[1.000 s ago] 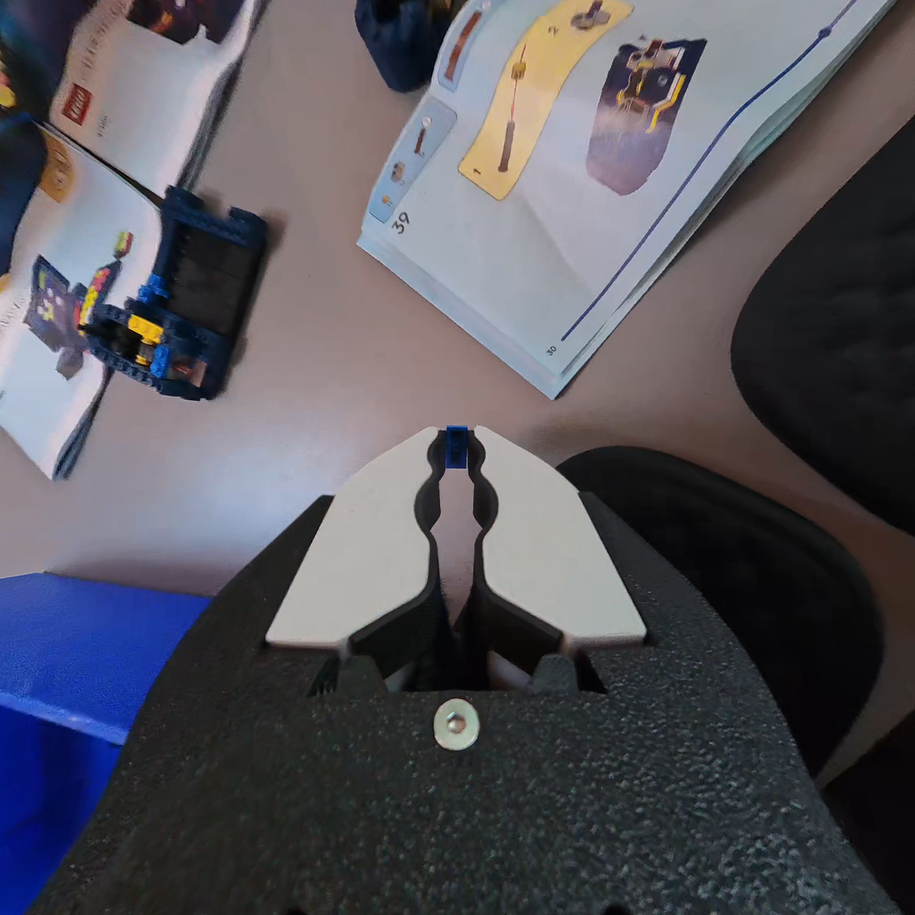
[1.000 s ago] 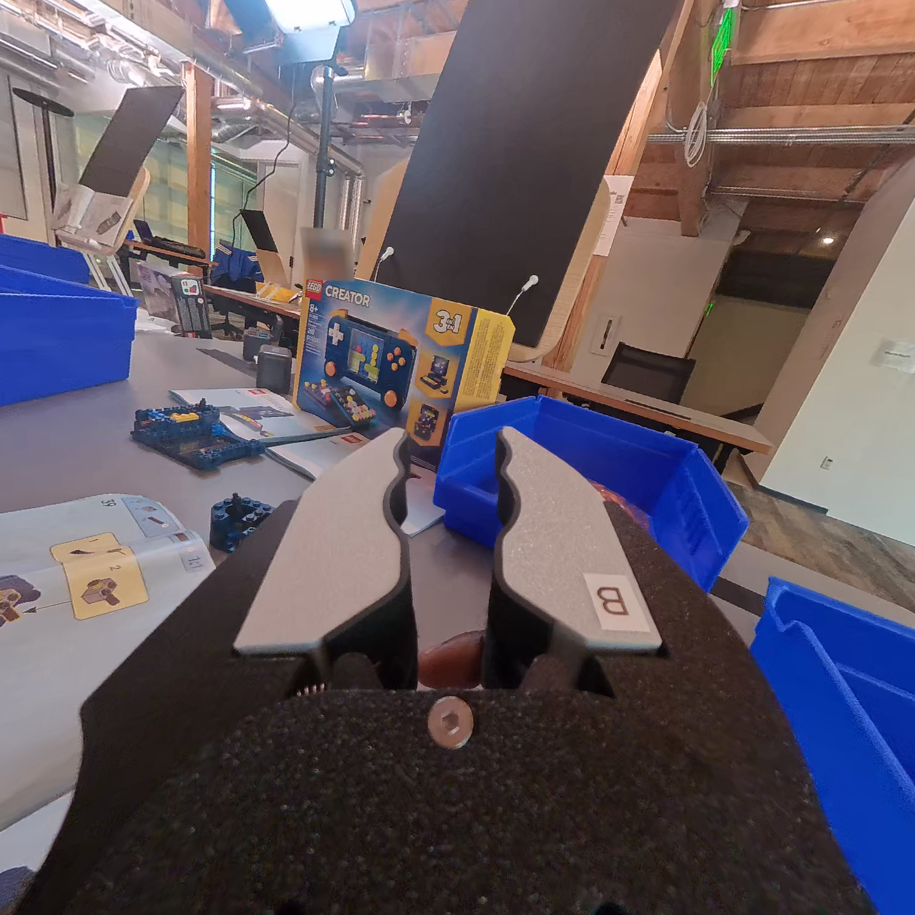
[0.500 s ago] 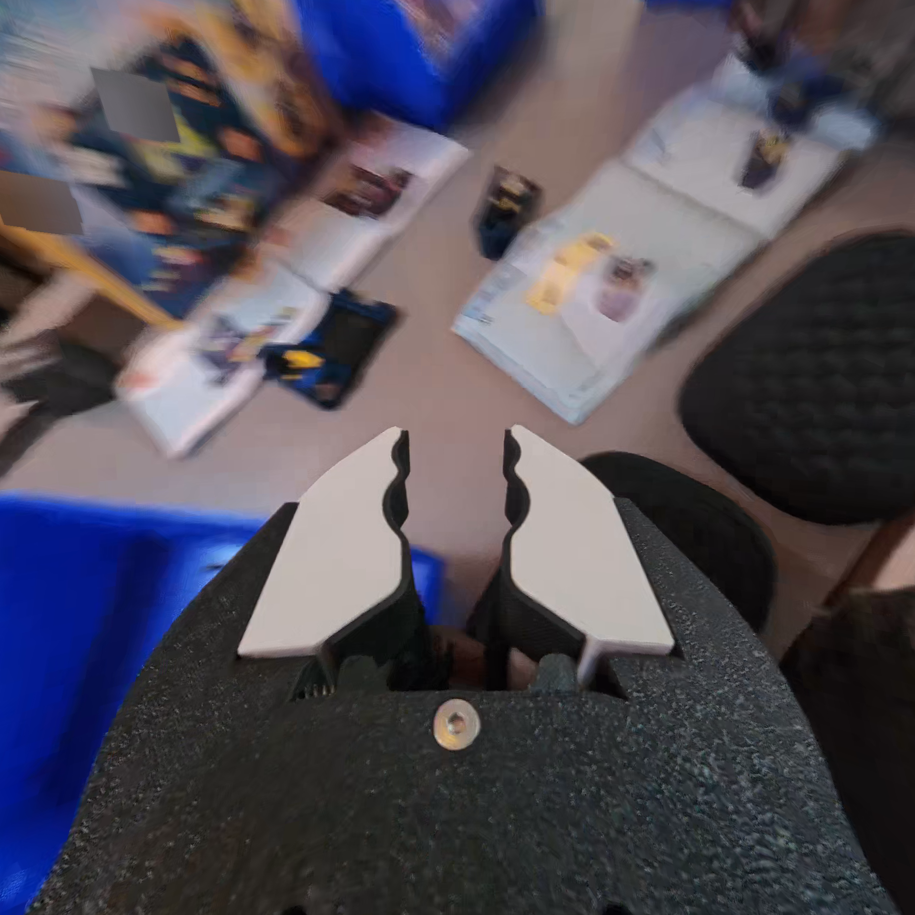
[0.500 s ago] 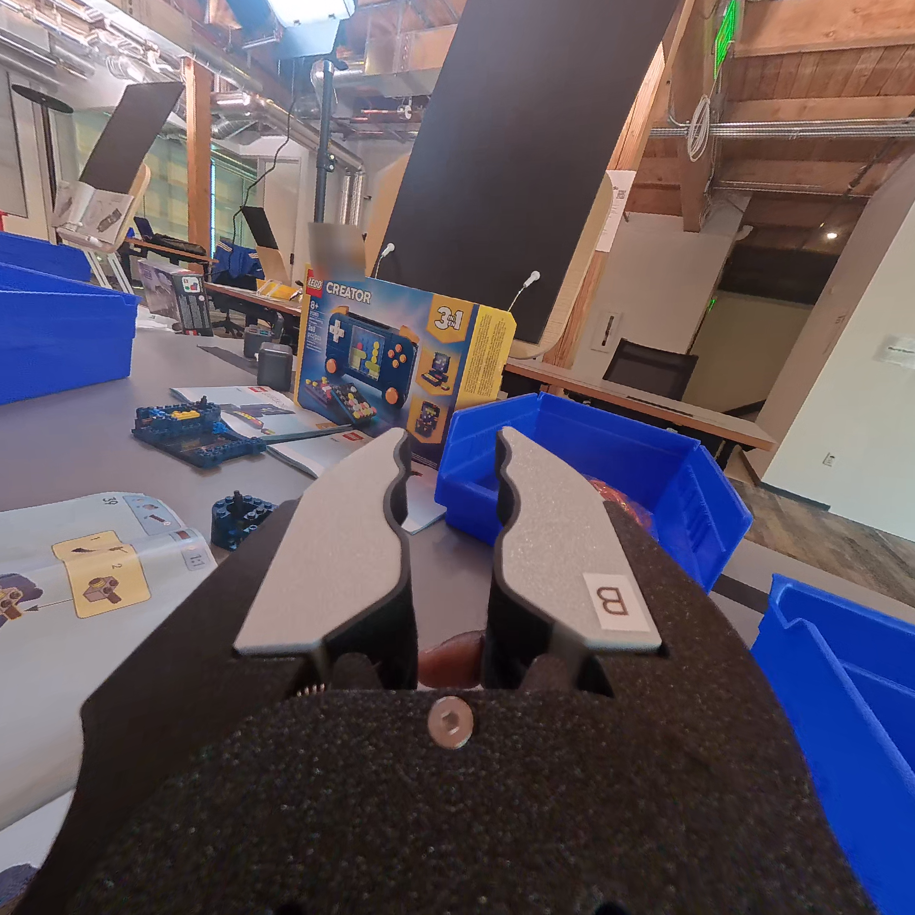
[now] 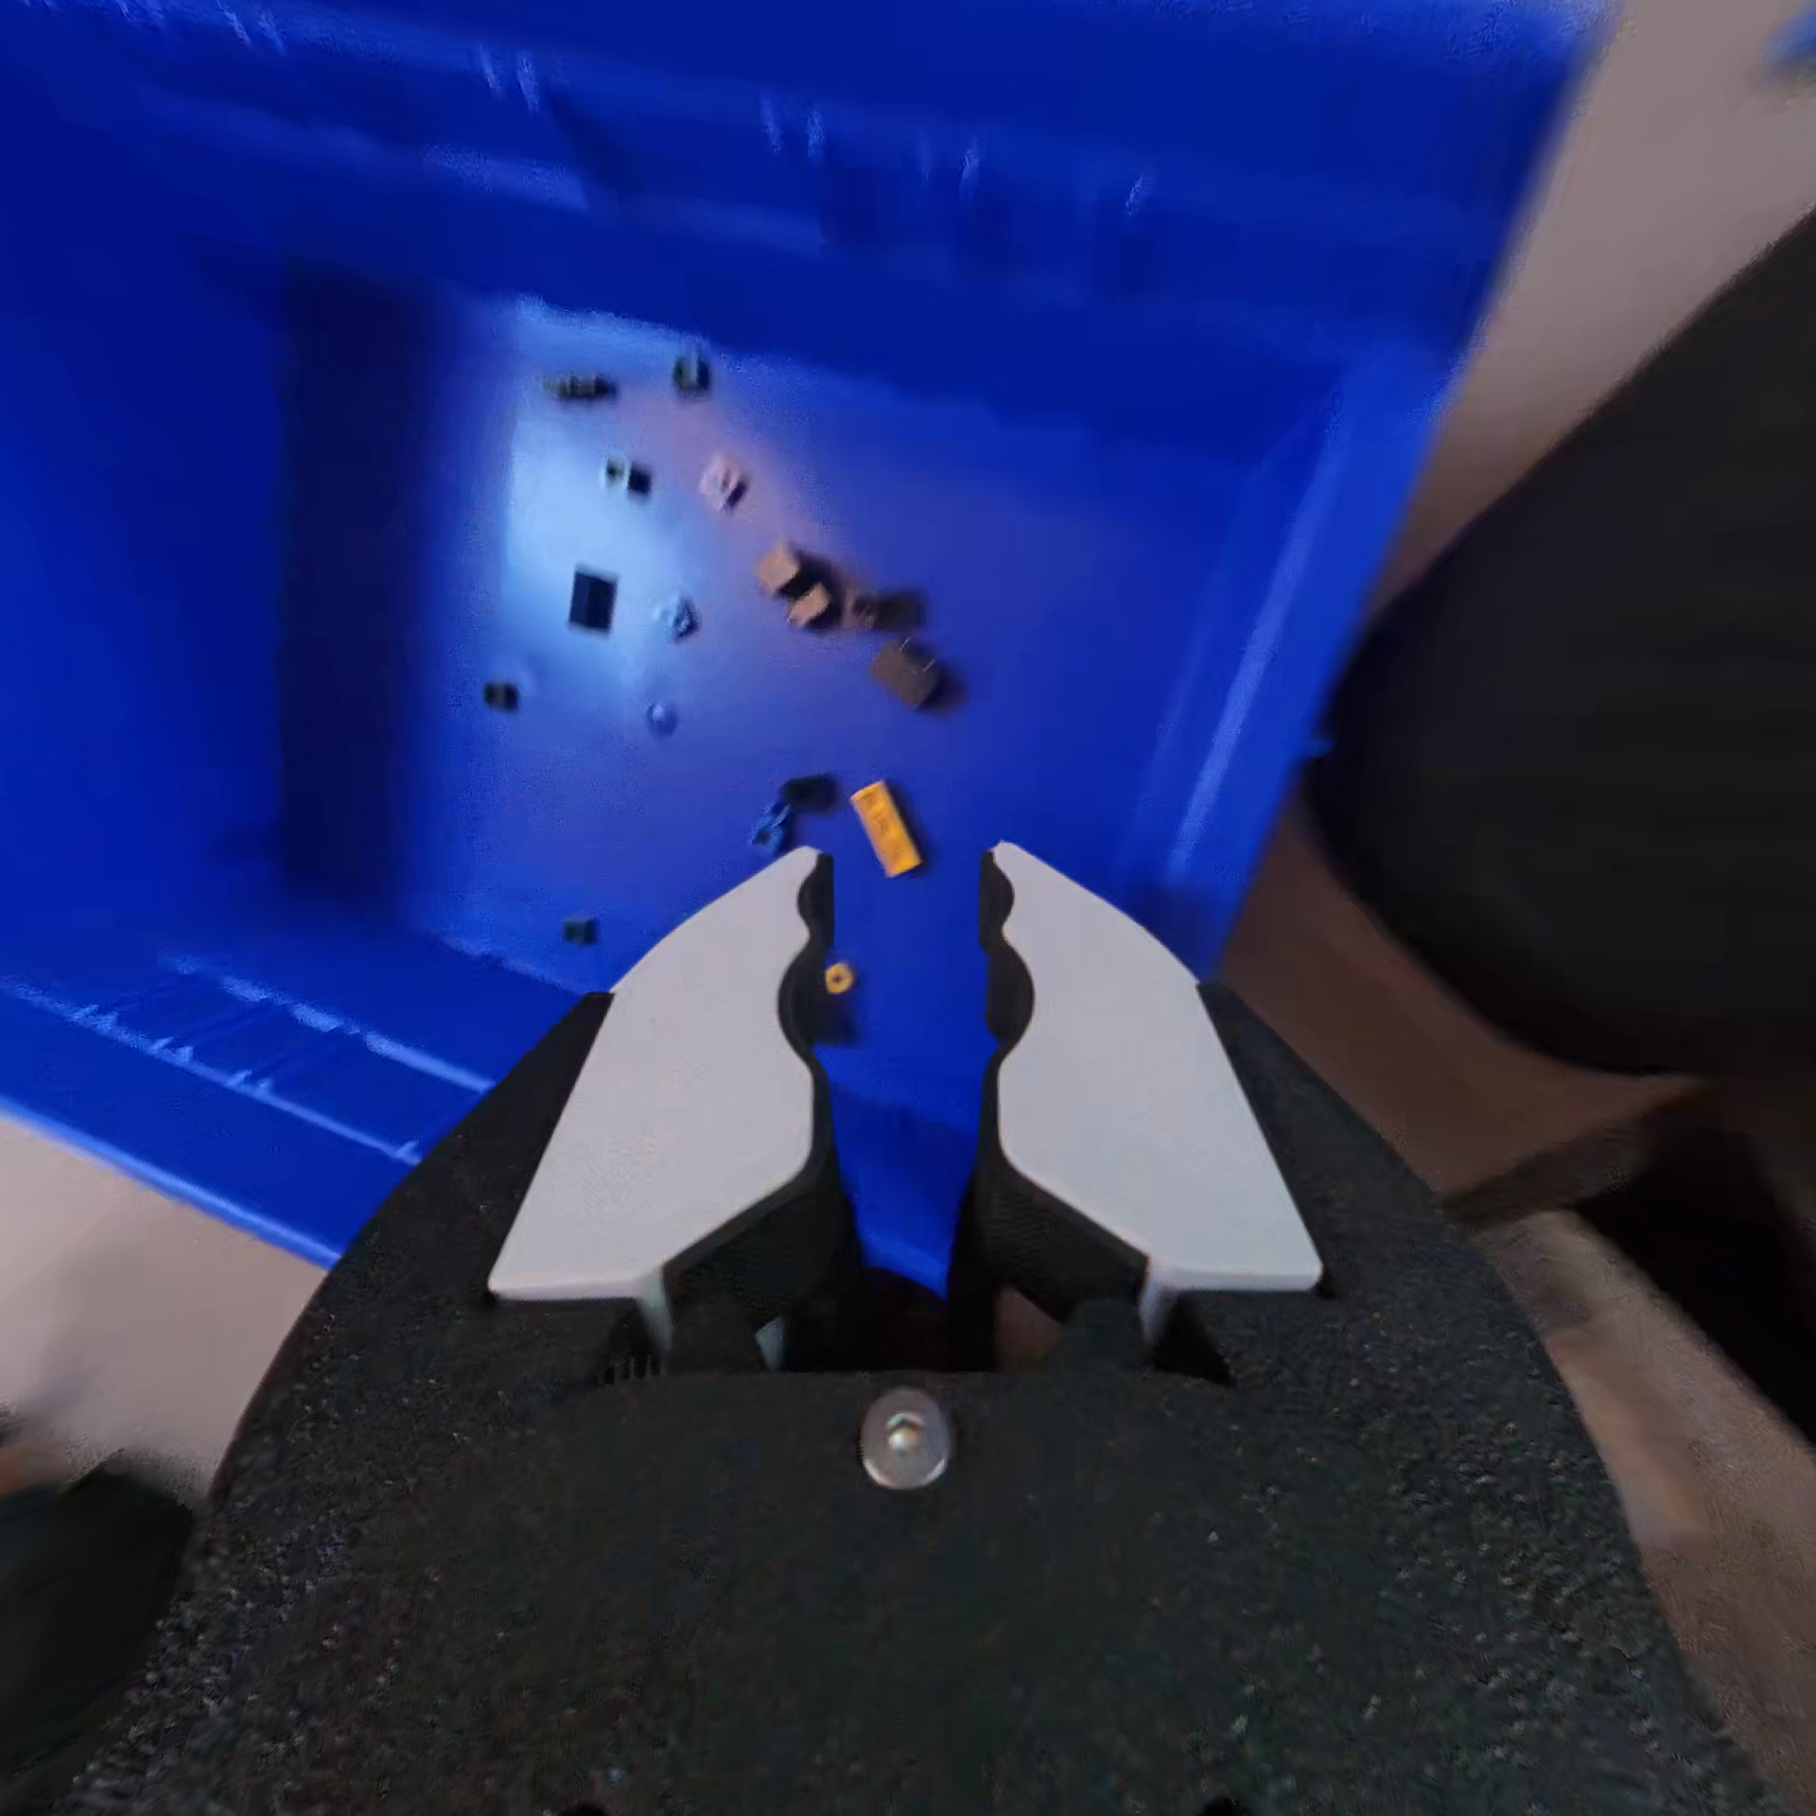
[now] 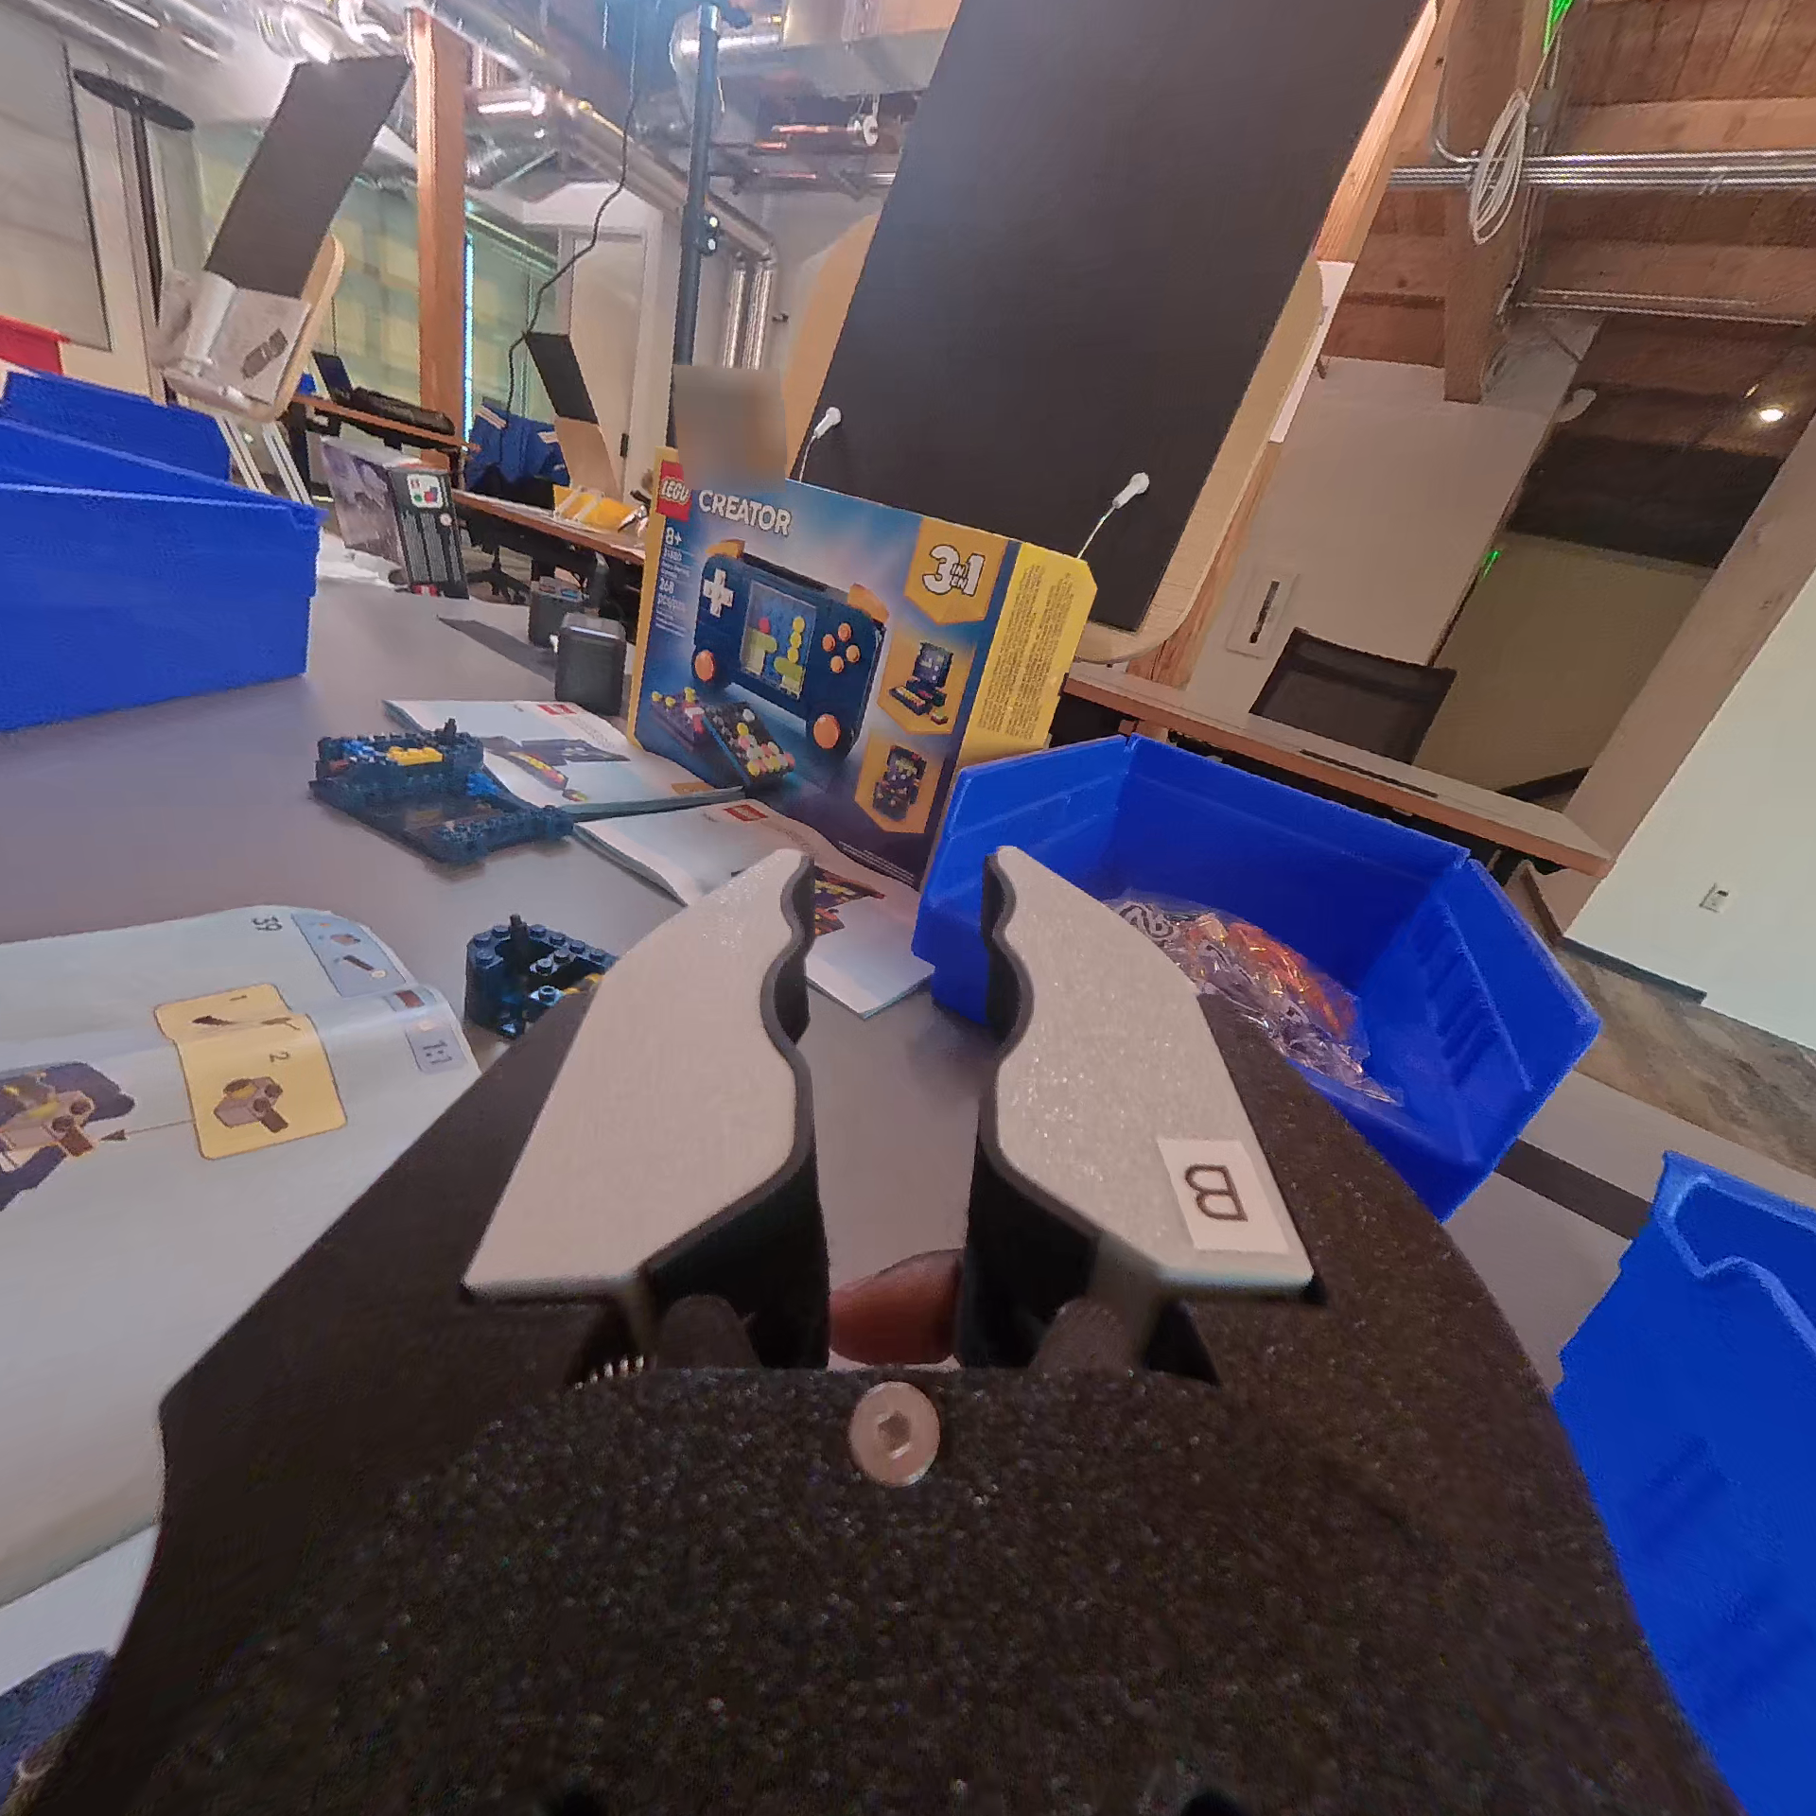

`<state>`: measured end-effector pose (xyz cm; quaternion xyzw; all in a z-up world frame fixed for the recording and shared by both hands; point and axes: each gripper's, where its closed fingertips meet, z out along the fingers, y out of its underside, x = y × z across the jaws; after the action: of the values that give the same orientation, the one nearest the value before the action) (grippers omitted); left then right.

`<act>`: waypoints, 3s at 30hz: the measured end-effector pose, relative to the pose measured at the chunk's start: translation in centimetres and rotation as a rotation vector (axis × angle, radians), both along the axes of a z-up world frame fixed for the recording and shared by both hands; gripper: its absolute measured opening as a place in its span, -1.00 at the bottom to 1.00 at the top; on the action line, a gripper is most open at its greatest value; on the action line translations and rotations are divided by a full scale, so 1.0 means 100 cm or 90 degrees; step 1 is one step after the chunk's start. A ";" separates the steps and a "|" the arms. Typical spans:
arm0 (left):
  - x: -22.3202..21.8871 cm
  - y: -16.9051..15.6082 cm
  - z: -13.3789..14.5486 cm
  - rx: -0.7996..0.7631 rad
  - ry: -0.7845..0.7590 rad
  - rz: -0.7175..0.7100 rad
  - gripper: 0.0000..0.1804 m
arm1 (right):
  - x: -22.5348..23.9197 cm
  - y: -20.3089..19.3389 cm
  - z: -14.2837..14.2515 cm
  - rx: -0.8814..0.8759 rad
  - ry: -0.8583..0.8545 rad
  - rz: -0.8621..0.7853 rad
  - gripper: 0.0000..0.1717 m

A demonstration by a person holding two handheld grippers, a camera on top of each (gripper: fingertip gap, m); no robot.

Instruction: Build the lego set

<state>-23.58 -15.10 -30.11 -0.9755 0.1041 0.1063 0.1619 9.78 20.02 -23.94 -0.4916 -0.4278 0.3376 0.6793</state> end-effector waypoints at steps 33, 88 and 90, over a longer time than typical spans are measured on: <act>0.093 0.086 0.171 0.690 -0.151 -0.119 -0.92 | 0.040 0.006 0.047 0.007 0.146 -0.017 -0.63; 0.238 0.314 0.097 0.678 -0.365 -0.226 -0.37 | 0.047 -0.019 0.075 -0.289 0.325 0.229 -0.91; 0.234 0.316 0.071 0.650 -0.343 -0.244 -0.49 | 0.040 -0.023 0.070 -0.277 0.288 0.232 -0.91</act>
<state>-0.20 16.53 -23.05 -0.7312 0.1688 -0.1389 0.6462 13.75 17.71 -16.90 -0.4530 -0.2655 0.6365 0.5649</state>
